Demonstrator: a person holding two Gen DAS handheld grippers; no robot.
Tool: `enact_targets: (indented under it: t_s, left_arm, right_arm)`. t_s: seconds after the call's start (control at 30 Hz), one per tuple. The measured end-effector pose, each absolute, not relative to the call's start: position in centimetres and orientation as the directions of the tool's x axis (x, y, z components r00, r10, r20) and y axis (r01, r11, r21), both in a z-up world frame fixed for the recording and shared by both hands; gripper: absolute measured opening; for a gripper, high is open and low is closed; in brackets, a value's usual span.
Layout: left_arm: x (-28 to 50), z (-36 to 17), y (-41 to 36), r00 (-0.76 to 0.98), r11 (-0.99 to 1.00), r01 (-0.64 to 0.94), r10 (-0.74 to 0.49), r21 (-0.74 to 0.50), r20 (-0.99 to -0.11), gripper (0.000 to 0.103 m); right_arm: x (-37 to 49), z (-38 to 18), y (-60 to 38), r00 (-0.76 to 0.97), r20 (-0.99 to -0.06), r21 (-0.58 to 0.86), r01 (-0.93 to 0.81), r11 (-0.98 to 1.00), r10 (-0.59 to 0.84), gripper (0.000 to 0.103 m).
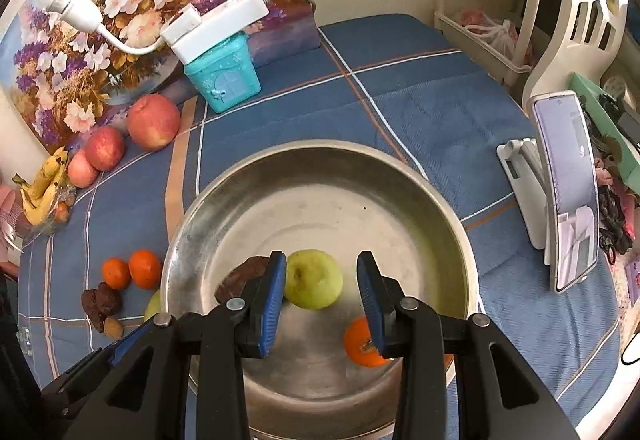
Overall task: Organize fruits
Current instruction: 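Grasp a green pear with the right tool while the left tool carries the date, drop both in plate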
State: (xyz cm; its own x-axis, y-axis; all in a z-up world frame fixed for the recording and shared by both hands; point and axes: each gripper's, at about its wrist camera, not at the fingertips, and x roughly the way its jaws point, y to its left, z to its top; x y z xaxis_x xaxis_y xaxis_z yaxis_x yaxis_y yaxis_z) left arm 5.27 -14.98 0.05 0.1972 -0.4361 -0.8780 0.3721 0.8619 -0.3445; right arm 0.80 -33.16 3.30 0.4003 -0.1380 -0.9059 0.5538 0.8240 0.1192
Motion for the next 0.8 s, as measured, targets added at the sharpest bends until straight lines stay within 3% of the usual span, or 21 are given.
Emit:
enact_targets:
  t_s: [0.07,0.2,0.27,0.4,0.47,0.53,0.63,0.7,0.8]
  left_arm:
    - [5.7,-0.1,-14.2,0.211,0.885,0.344,-0.397,-0.313,-0.893,0.057]
    - [6.8,-0.2,-11.7,0.241,0.926,0.270,-0.330,-0.263,-0.913,0.067]
    - [7.6,-0.4,-9.9,0.255,0.946,0.220,-0.292,-0.239,-0.922,0.077]
    - [8.8,-0.6,-6.5,0.289,0.975,0.130,-0.210,-0.179,-0.934,0.084]
    - [9.3,-0.6,-4.6,0.306,0.986,0.080,-0.164,-0.147,-0.938,0.096]
    - [9.7,-0.5,-2.9,0.325,0.992,0.039,-0.129,-0.123,-0.937,0.103]
    - [10.0,-0.1,-0.7,0.349,0.995,-0.011,-0.092,-0.102,-0.933,0.103]
    - [10.2,0.2,0.2,0.358,0.995,-0.028,-0.081,-0.097,-0.930,0.103]
    - [10.3,0.7,1.9,0.371,0.995,-0.049,-0.066,-0.091,-0.926,0.103]
  right_arm:
    - [0.8,3.5,-33.1,0.403,-0.904,0.116,0.551,0.826,-0.142,0.038]
    - [1.0,3.3,-32.8,0.396,-0.909,0.118,0.544,0.831,-0.131,0.040]
    - [1.1,3.0,-32.7,0.392,-0.912,0.125,0.545,0.829,-0.120,0.058]
    - [1.6,2.6,-32.0,0.378,-0.919,0.112,0.529,0.841,-0.115,0.064]
    - [1.9,2.4,-31.4,0.371,-0.922,0.107,0.516,0.850,-0.109,0.074]
    - [2.2,2.2,-30.6,0.368,-0.925,0.109,0.499,0.860,-0.096,0.075]
    - [2.7,2.1,-29.1,0.373,-0.925,0.116,0.463,0.879,-0.075,0.077]
    - [3.2,2.2,-27.7,0.381,-0.923,0.121,0.429,0.895,-0.057,0.086]
    - [3.7,2.3,-25.9,0.390,-0.920,0.134,0.384,0.914,-0.029,0.086]
